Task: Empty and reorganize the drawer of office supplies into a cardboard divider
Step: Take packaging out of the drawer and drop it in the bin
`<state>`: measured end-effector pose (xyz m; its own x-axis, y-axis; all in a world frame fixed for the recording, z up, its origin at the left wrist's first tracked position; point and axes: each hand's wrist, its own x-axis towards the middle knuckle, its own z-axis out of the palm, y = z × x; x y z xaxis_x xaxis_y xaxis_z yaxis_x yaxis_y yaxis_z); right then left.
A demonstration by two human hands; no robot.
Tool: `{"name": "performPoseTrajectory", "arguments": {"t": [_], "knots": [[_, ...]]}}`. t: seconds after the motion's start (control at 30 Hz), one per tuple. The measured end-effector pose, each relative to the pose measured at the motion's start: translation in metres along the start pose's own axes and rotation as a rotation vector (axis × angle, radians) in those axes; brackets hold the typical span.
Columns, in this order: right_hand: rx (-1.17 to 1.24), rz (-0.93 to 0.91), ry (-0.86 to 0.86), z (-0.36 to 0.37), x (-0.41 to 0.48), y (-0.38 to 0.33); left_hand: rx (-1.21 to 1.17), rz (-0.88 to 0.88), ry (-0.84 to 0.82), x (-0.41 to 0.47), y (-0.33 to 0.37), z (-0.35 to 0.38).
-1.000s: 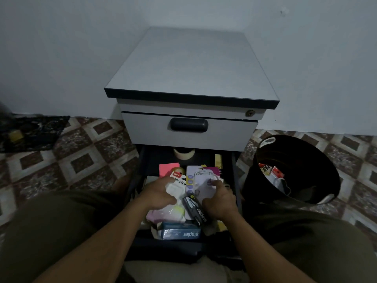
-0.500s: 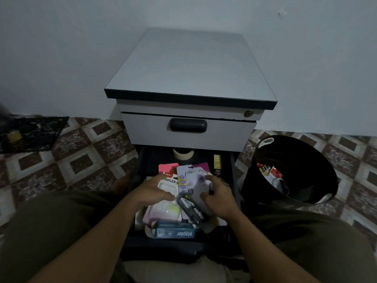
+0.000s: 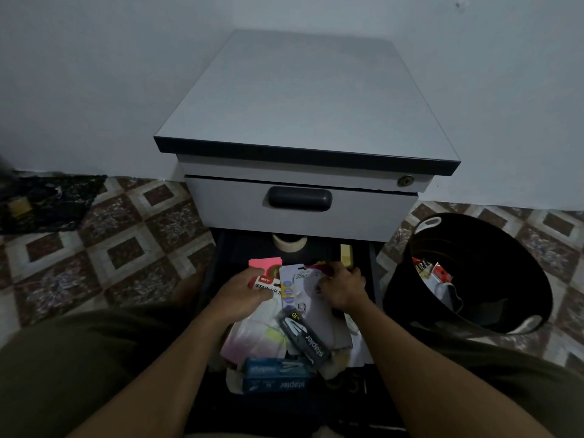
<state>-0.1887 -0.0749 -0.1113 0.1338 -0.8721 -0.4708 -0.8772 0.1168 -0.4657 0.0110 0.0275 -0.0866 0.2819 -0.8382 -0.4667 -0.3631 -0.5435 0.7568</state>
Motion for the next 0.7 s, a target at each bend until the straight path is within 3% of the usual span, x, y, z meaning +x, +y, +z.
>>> {"name": "performPoseTrajectory", "arguments": {"t": [0.23, 0.5, 0.7], "knots": [[-0.014, 0.051, 0.005, -0.005, 0.017, -0.004, 0.011, 0.001, 0.017, 0.01, -0.001, -0.003], [0.049, -0.112, 0.091, -0.021, -0.01, 0.0, -0.007, 0.016, 0.066, 0.002, 0.007, -0.008], [0.233, -0.227, 0.136, -0.026, -0.06, 0.002, 0.048, -0.023, -0.009, -0.009, 0.008, -0.012]]}}
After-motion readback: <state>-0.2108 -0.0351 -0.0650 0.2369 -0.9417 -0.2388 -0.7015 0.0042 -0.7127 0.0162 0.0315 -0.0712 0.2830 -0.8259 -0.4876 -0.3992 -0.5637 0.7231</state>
